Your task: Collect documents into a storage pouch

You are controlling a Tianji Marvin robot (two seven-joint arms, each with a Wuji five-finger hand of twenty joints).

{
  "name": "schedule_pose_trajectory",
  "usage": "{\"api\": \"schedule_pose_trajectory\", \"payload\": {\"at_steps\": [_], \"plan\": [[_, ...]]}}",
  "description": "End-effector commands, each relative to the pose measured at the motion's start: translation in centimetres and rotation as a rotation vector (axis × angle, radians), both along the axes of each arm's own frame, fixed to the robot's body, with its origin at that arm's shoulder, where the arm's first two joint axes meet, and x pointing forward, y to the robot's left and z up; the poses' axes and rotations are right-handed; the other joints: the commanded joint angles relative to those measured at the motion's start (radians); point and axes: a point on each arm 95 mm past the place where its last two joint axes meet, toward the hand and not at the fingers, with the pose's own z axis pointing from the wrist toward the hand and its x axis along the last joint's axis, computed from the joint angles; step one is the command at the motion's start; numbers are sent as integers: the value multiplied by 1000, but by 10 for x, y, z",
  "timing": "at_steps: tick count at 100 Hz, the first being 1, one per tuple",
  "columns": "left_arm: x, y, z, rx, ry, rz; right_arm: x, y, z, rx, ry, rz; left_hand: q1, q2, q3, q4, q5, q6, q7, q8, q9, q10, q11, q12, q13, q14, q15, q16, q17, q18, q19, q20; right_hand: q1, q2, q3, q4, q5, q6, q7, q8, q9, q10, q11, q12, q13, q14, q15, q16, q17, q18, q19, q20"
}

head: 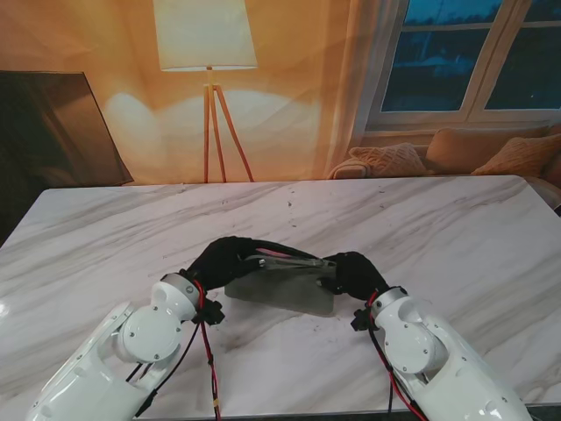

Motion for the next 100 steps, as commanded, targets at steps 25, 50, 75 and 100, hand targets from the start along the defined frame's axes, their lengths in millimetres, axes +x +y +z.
{"api": "schedule_pose_trajectory", "payload": {"at_steps": [25, 50, 75, 100], "plan": [[3, 14, 1, 33, 8, 35, -5, 1, -4, 8, 60, -12, -12, 27, -18, 33, 23, 17, 21, 19, 20, -9, 28, -13, 35, 93, 30, 6, 22, -42, 39, 20, 109, 63, 105, 79, 147, -46, 125, 56, 18, 54, 56, 3, 95, -44, 164, 57, 88, -6, 114, 21], [1, 22, 3, 42, -7, 60, -5, 2, -4, 12, 67, -8, -11, 24, -18, 34, 23, 17, 21, 19, 20, -6, 27, -14, 35, 94, 31, 5, 24, -43, 39, 22, 112, 47, 118, 78, 157, -41, 123, 52, 21, 60, 62, -3, 97, -43, 173, 57, 88, -1, 120, 17], [4, 22, 12, 34, -40, 52, -6, 2, 1, 19, 57, 33, -5, 25, -26, 26, 17, 9, 10, 10, 13, -4, 20, -18, 33, 91, 29, 4, 19, -48, 35, 21, 109, 32, 129, 75, 189, -61, 130, 58, 30, 45, 58, -9, 89, -42, 162, 50, 81, 2, 112, 10], [13, 18, 25, 25, -79, 39, -10, 0, 5, 26, 45, 85, 23, 32, -64, 7, -8, -14, -9, -8, -16, -9, -4, -33, 1, 80, -2, -6, -10, -65, 10, 7, 109, 10, 144, 72, 221, -71, 131, 81, 41, 29, 40, -7, 79, -45, 127, 39, 72, 8, 90, -3]]}}
